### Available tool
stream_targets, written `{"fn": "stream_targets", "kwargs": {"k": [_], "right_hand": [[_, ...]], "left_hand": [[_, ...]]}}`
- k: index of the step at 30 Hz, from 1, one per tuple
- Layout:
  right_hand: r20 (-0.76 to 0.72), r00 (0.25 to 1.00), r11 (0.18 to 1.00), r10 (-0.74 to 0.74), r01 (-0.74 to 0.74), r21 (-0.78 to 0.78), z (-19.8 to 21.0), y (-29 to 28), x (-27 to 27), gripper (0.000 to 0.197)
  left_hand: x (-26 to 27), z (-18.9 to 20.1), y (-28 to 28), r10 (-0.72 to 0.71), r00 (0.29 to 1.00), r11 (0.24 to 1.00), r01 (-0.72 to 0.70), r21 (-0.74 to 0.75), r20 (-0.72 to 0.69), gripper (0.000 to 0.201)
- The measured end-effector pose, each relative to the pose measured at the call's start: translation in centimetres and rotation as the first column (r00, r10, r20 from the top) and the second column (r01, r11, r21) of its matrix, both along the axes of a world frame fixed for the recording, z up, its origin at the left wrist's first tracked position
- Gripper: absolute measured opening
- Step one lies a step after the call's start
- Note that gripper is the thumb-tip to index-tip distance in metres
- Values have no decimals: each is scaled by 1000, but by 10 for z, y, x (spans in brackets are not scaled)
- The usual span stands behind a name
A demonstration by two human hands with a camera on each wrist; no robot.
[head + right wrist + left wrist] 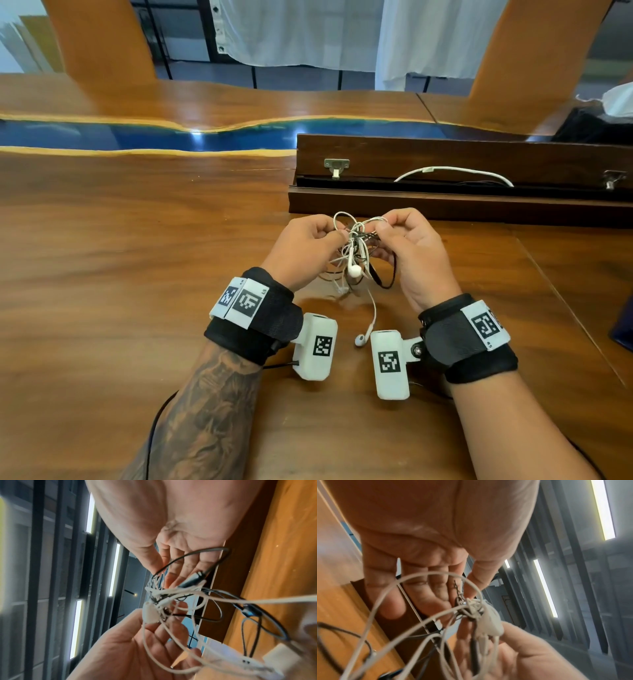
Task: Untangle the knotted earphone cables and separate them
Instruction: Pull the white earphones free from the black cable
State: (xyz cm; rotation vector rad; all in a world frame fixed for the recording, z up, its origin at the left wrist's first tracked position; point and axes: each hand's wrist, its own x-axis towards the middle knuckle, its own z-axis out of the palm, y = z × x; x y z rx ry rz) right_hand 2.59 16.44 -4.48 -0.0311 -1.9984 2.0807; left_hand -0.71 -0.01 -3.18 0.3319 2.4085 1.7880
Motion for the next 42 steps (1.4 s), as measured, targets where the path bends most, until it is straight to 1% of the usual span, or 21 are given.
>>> {"fn": "stream_targets", "kwargs": {"k": [3, 4, 6, 8, 9, 11, 13, 15, 17, 19, 21, 25, 28, 31, 35, 38, 42], "right_hand": [[-22, 1000, 1000, -7, 7, 15, 1, -1, 0, 14], [-18, 1000, 1000, -2, 2, -5, 1, -1, 0, 12], [14, 1000, 999, 26, -26, -26, 0, 0, 2, 2], [40, 998, 997, 40, -43, 64, -1, -1, 3, 17], [37, 998, 991, 45, -50, 124, -3, 0, 3, 19], [26, 998, 977, 50, -54, 207, -3, 1, 4, 15], [17, 999, 968, 38, -41, 246, -5, 3, 2, 14], [16, 999, 971, 52, -54, 234, -5, 5, 1, 18], [19, 997, 974, 80, -82, 212, -5, 5, 3, 19], [18, 995, 974, 102, -104, 204, -3, 4, 4, 11], [21, 993, 977, 119, -120, 175, -1, 2, 5, 4], [54, 996, 989, 77, -83, 122, -2, 1, 3, 6], [100, 993, 995, 68, -75, 63, -3, 0, 1, 12], [74, 994, 996, 83, -86, 28, 0, 1, 2, 12], [83, 991, 994, 102, -98, -56, 2, 4, 3, 15], [114, 989, 995, 99, -95, -38, 2, 4, 3, 19], [154, 983, 993, 98, -107, 48, 0, 2, 2, 21]], "left_hand": [[3, 3, -1, 7, 1000, 997, -6, 71, -6, 7], [4, 4, -1, 8, 1000, 996, -7, 90, -12, 7], [5, 4, 0, 10, 999, 993, -5, 116, -43, 8], [6, 4, 0, 19, 997, 993, -10, 120, -75, 13], [5, 3, 0, 24, 996, 993, -14, 116, -81, 14], [5, 2, 1, 30, 997, 993, -21, 116, -75, 15], [4, 2, 1, 32, 998, 994, -26, 107, -56, 12], [4, 3, 0, 17, 999, 995, -14, 94, -29, 3], [3, 3, 1, 5, 1000, 997, -4, 79, -14, 12], [3, 0, 1, -6, 1000, 997, 8, 82, -25, 18], [3, 0, 1, -10, 999, 996, 14, 92, -47, 14], [1, -2, 0, -9, 999, 994, 14, 106, -50, 8], [1, -1, 0, -25, 999, 993, 29, 118, -34, 9], [2, 2, 0, -16, 1000, 988, 18, 150, -10, 8], [3, 2, 3, -11, 1000, 990, 10, 144, 5, 9], [5, 2, 5, -14, 1000, 986, 14, 168, 2, 9], [6, 2, 5, -14, 998, 984, 26, 174, -68, 7]]}}
